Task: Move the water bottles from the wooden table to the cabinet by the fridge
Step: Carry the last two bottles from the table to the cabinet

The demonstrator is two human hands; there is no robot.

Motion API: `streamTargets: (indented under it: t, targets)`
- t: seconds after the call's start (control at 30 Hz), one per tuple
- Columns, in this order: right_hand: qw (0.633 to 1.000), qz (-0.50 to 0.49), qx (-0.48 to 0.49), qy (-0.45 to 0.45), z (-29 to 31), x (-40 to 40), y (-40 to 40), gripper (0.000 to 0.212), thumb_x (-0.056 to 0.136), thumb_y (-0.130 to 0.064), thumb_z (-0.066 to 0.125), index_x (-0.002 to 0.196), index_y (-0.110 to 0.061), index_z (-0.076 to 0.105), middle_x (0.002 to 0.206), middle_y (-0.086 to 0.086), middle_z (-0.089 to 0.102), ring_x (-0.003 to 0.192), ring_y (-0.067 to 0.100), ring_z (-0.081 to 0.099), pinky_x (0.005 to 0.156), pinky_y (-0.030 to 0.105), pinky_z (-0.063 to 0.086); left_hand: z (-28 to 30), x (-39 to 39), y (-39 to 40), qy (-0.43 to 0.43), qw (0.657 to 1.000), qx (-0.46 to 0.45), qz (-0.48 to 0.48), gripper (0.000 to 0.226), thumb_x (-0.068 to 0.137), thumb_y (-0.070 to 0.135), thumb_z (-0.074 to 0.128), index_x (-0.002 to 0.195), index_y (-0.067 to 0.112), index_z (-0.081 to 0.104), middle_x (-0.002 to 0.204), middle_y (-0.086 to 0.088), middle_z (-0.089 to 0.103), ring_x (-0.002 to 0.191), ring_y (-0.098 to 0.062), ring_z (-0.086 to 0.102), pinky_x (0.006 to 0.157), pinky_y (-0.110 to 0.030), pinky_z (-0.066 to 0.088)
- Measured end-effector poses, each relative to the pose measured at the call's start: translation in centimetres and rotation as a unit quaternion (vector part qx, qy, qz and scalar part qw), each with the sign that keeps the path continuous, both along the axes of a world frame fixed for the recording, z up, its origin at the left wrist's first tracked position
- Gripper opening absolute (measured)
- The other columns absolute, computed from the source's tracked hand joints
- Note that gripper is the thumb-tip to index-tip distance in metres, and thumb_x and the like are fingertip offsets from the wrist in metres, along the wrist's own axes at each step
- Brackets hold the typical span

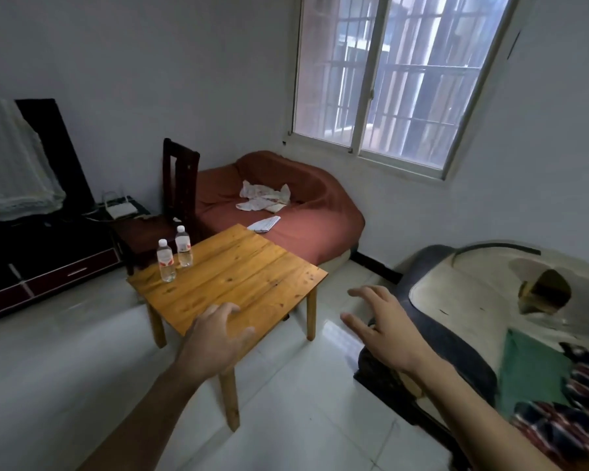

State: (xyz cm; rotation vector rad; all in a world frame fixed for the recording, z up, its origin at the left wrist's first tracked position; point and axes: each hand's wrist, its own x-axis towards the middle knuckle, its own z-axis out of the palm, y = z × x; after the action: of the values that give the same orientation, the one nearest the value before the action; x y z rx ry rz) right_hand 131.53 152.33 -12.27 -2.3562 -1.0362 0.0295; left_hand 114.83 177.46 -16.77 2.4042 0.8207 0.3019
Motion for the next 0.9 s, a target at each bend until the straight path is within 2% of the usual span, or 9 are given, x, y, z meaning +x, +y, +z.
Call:
streamTargets:
  t: [0.1,0.33,0.47,0.6,0.7,0.77,0.9]
  targets:
    - [1.0,0.015,0.017,0.017,-1.4,5.3,3.4,0.05,0.094,-0.051,0.054,0.136,-0.026,0.048,0.138,-0.003,0.047,0.127,0.012,0.043,0.099,0.022,0.033,-0.5,4.3,2.5,0.025,0.999,0.02,-0.003,0.051,0.085,0.055,0.064,0.127,0.028,0.053,0.131,-0.001,0.054,0.119,-0.02,0.051,0.093,-0.035,0.048]
    - [0.993,0.098,0.01,0.059,-1.1,15.5,14.3,0.051,0.093,-0.051,0.055,0.136,-0.025,0.05,0.137,-0.003,0.048,0.12,0.013,0.049,0.1,0.031,0.043,1.0,11.4,9.1,0.039,0.996,0.023,0.079,0.053,0.086,0.054,0.065,0.131,0.03,0.051,0.137,0.002,0.051,0.119,-0.019,0.053,0.088,-0.032,0.048]
    - [0.988,0.136,-0.003,0.071,-1.7,17.9,20.0,0.051,0.093,-0.052,0.054,0.137,-0.027,0.048,0.135,-0.006,0.047,0.104,0.009,0.054,0.089,0.024,0.041,0.3,11.9,12.7,0.051,0.991,0.024,0.124,0.052,0.086,0.054,0.064,0.13,0.029,0.051,0.134,0.002,0.052,0.116,-0.018,0.053,0.089,-0.034,0.049]
    - [0.981,0.174,-0.038,0.078,-3.6,19.6,26.3,0.053,0.093,-0.057,0.051,0.138,-0.029,0.047,0.14,-0.006,0.046,0.107,0.013,0.056,0.085,0.023,0.04,-0.9,12.1,17.7,0.065,0.984,0.007,0.164,0.056,0.086,0.057,0.062,0.133,0.029,0.048,0.138,0.0,0.051,0.119,-0.02,0.052,0.09,-0.033,0.048]
    - [0.977,0.192,-0.06,0.064,-4.1,20.6,31.4,0.055,0.093,-0.058,0.048,0.139,-0.03,0.044,0.143,-0.006,0.044,0.119,0.013,0.051,0.09,0.02,0.036,-1.8,12.6,22.5,0.057,0.982,0.005,0.179,0.058,0.086,0.058,0.062,0.134,0.029,0.048,0.14,0.0,0.051,0.121,-0.02,0.052,0.092,-0.035,0.049]
    - [0.977,0.196,-0.068,0.051,-4.2,21.1,34.4,0.054,0.093,-0.057,0.049,0.14,-0.029,0.044,0.142,-0.005,0.045,0.12,0.013,0.05,0.09,0.019,0.034,-2.3,13.4,25.7,0.046,0.983,0.002,0.177,0.057,0.086,0.057,0.062,0.134,0.029,0.048,0.139,-0.001,0.05,0.12,-0.021,0.052,0.092,-0.036,0.05]
    - [0.978,0.185,-0.082,0.042,-2.8,22.6,40.0,0.056,0.092,-0.058,0.049,0.14,-0.03,0.043,0.142,-0.004,0.044,0.12,0.013,0.048,0.095,0.025,0.04,-2.1,15.8,32.3,0.009,0.985,-0.019,0.169,0.056,0.087,0.054,0.063,0.135,0.03,0.048,0.14,0.001,0.049,0.118,-0.019,0.053,0.092,-0.036,0.051]
